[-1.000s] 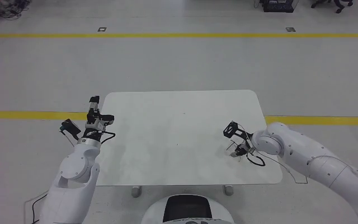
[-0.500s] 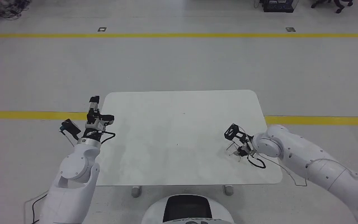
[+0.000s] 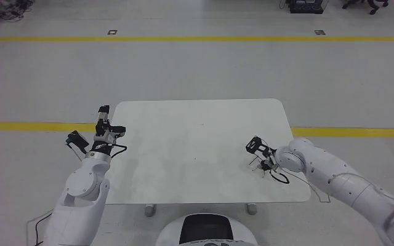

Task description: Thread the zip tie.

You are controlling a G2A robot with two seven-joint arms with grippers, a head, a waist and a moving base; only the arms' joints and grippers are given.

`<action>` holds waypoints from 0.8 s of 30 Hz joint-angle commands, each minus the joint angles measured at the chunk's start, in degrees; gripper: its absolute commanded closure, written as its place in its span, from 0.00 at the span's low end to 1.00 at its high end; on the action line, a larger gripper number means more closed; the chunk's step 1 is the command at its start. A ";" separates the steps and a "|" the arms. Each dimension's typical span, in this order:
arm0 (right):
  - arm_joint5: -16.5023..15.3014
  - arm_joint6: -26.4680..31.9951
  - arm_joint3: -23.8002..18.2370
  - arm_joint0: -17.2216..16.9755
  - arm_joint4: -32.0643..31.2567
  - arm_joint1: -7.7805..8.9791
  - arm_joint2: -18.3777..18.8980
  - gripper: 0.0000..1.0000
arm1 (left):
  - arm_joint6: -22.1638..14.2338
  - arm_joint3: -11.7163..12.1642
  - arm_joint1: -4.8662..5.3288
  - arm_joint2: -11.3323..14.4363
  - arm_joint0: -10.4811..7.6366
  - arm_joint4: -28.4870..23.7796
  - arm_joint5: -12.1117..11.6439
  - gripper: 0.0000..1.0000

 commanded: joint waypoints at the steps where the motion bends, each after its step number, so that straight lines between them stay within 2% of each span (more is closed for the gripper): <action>1: 0.02 -0.09 0.49 -0.09 -0.48 -0.34 0.11 0.62 | 0.00 0.00 0.00 0.00 0.00 0.00 0.00 0.00; 14: -0.06 -0.93 3.11 -0.97 -3.50 -2.57 1.27 0.73 | 0.00 0.00 0.00 0.00 0.00 0.00 0.00 0.00; 24: 1.91 -1.02 4.08 -1.73 -7.81 -4.29 1.70 0.79 | 0.00 0.00 0.00 0.00 0.00 0.00 0.00 0.00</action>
